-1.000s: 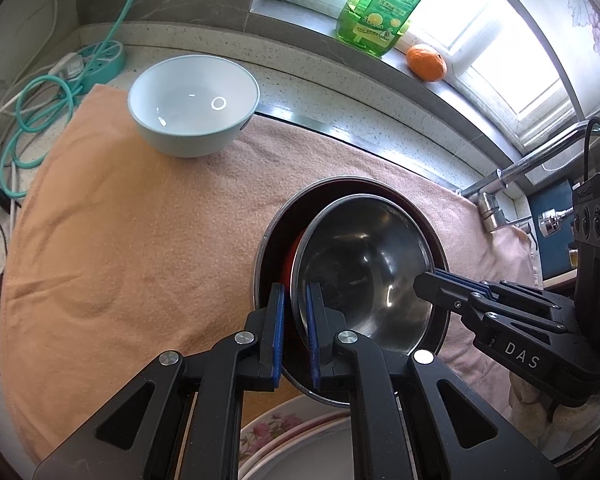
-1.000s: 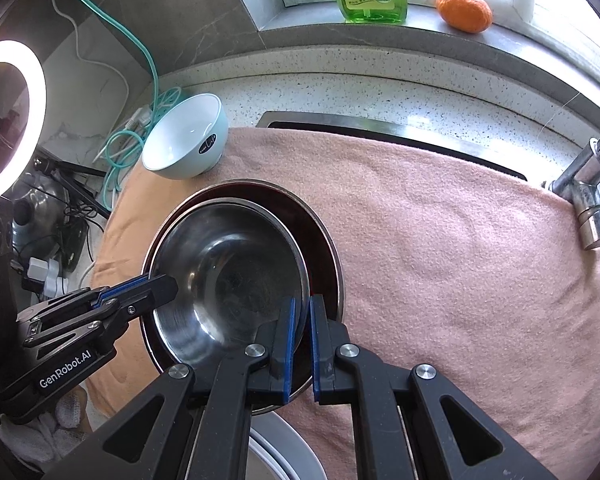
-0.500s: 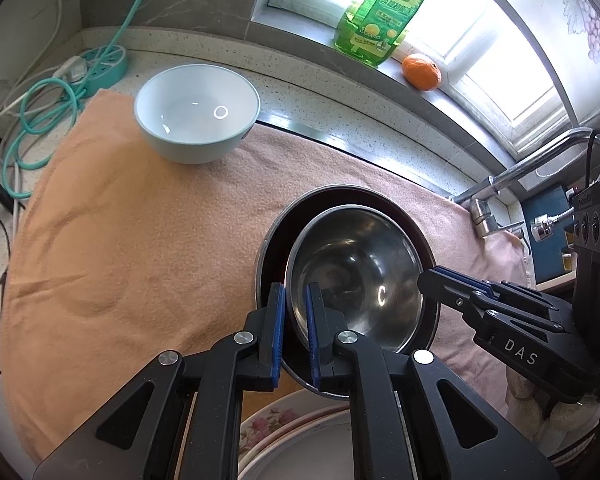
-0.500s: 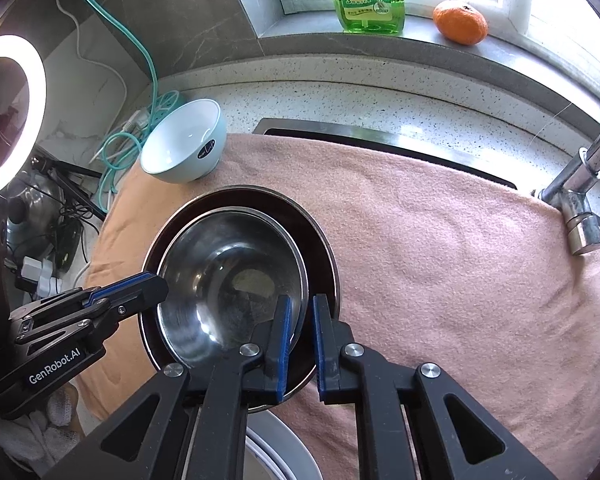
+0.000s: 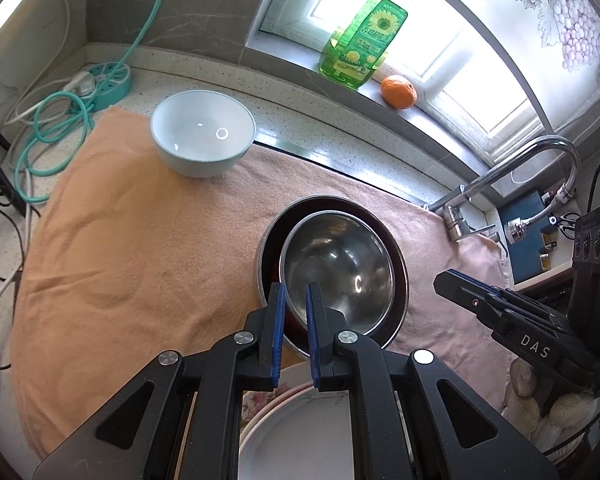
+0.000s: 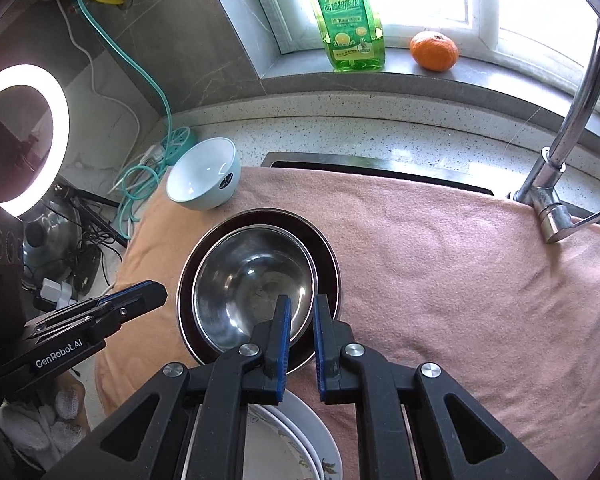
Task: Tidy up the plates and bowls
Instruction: 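Open both grippers to release the nested small bowl, then move both grippers to the rim of the white ceramic bowl, then close both grippers on the white bowl rim, then lift the white bowl and carry it over the nested steel bowls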
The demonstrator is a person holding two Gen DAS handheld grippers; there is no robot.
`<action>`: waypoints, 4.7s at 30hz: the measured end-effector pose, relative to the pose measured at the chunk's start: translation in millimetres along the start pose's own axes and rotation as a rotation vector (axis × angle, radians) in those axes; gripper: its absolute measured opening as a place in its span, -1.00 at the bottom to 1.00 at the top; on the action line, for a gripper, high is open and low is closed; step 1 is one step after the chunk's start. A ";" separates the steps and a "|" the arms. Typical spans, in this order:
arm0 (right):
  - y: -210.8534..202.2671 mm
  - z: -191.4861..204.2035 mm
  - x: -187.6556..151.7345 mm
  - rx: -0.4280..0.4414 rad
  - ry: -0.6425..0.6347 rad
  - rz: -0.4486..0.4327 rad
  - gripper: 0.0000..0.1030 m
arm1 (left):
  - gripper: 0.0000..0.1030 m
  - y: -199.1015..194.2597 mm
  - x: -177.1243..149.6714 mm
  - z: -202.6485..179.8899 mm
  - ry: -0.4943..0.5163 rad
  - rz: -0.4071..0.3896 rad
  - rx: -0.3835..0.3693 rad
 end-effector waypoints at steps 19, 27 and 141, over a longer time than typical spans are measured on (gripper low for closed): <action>-65.0 0.9 -23.6 0.022 0.154 -0.133 -0.69 | -0.82 -94.2 -16.2 53.6 -0.041 -0.119 0.012; -88.7 6.2 -30.7 0.035 0.221 -0.177 -0.69 | -0.82 -125.7 -20.2 79.2 -0.068 -0.150 0.022; 167.4 106.7 121.8 0.015 0.175 0.203 -0.90 | -0.86 62.0 138.3 149.4 -0.063 0.096 -0.030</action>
Point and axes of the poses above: each gripper's, at about its wrist camera, not at the fingertips, and y roughly the way its jaws point, z to its left, x to its top, the point moved 10 cm from there along y, roughly the way its jaws point, and after that the axes turned 10 degrees about -x, right-handed, at the moved point
